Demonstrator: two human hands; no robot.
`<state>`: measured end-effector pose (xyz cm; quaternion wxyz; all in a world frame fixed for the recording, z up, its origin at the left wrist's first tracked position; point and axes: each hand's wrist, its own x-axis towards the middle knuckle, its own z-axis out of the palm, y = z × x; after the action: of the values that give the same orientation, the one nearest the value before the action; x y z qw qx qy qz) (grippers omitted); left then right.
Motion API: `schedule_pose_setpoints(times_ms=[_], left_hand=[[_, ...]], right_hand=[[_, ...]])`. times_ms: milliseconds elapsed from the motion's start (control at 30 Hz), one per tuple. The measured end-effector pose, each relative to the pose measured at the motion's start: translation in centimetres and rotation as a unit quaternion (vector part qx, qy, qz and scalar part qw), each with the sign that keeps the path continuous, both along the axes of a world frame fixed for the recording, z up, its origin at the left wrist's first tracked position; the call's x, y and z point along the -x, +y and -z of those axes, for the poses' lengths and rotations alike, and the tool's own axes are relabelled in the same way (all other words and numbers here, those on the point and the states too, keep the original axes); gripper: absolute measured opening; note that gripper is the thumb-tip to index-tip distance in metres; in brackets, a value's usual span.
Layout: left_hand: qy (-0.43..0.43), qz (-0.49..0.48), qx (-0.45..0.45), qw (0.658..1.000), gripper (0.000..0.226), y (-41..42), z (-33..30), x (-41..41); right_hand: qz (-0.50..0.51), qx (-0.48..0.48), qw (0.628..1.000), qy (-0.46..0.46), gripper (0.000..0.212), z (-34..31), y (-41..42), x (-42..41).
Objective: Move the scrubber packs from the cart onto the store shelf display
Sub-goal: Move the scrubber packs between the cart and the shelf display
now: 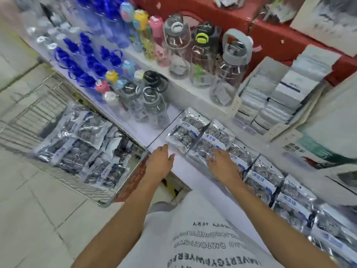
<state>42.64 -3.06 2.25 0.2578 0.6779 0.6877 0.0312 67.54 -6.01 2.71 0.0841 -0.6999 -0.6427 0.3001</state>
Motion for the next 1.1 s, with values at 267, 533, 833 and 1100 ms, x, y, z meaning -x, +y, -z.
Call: schedule_pose_setpoints(times_ms=[267, 533, 833, 1100], left_hand=[[0.018, -0.175, -0.040, 0.984, 0.044, -12.3, -1.5, 7.3], [-0.015, -0.314, -0.044, 0.948, 0.042, -19.5, 0.1, 13.3], [-0.077, -0.413, -0.019, 0.907, 0.048, -19.7, 2.3, 20.7], [-0.141, -0.453, 0.026, 0.880, 0.056, -16.1, 4.1, 24.2]], right_hand=[[-0.186, -0.047, 0.981, 0.016, 0.054, -0.7, -2.3, 7.7], [-0.295, -0.030, 0.955, 0.024, 0.042, -0.6, -3.4, 16.3], [-0.349, 0.019, 0.937, 0.004, 0.040, 0.5, -0.4, 26.4], [-0.346, 0.052, 0.936, -0.029, 0.047, 2.6, 3.5, 31.4]])
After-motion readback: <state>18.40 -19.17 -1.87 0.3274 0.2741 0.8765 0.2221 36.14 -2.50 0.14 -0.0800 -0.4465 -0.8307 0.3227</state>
